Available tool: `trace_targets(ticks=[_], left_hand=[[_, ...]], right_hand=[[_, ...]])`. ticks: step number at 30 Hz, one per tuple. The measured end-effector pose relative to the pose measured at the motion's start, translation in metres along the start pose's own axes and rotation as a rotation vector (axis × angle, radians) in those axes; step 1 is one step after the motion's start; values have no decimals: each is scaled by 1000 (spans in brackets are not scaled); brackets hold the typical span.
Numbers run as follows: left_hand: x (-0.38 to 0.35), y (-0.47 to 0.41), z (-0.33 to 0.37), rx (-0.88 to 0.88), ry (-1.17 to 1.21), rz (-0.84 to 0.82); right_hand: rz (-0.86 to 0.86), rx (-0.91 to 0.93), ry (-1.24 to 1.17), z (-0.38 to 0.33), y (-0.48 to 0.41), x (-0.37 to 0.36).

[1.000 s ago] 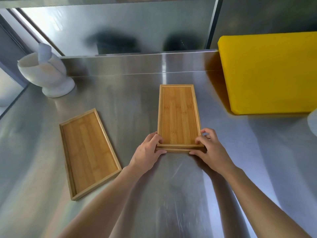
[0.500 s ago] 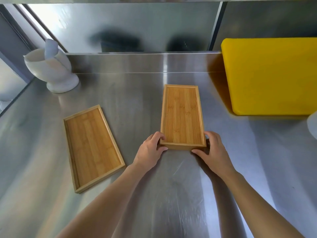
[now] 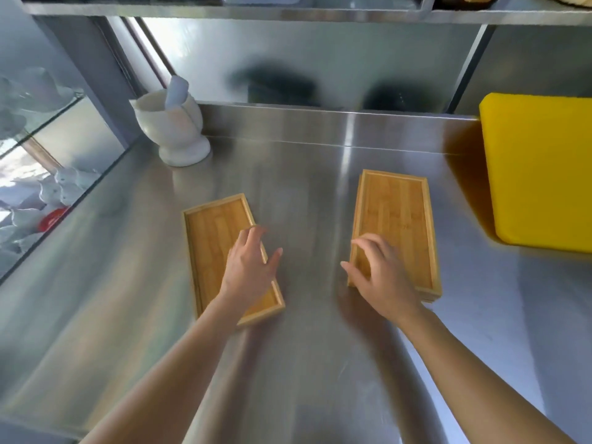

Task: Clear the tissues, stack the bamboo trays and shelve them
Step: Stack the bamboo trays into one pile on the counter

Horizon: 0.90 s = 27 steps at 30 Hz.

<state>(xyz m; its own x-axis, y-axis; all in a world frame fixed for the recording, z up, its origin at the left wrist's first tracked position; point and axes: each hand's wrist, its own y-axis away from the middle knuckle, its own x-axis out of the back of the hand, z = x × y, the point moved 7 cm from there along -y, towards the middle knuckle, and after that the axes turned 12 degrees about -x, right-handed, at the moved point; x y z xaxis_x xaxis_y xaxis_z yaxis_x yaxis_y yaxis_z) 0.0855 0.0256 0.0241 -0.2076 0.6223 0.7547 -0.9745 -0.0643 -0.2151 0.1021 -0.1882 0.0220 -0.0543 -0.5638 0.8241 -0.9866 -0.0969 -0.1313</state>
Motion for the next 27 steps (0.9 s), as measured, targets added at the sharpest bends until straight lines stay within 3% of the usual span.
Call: trace_targets(ticks=[3, 6, 12, 15, 20, 24, 27], left_hand=[[30, 13, -41, 189, -62, 37], [45, 34, -71, 285, -139, -27], [42, 65, -91, 412, -106, -110], [32, 74, -85, 446, 4, -151], [56, 70, -89, 544, 200, 28], [64, 73, -116, 720, 447, 130], [62, 75, -122, 778, 575, 117]], right_hand=[[-254, -140, -124, -27, -12, -52], [-494, -330, -212, -46, -11, -101], [-712, -446, -456, -87, 6, -143], [-664, -515, -550, -95, 15, -151], [-504, -678, -658, -99, 22, -151], [-503, -808, -776, -104, 17, -137], [-546, -824, -773, -111, 21, -132]])
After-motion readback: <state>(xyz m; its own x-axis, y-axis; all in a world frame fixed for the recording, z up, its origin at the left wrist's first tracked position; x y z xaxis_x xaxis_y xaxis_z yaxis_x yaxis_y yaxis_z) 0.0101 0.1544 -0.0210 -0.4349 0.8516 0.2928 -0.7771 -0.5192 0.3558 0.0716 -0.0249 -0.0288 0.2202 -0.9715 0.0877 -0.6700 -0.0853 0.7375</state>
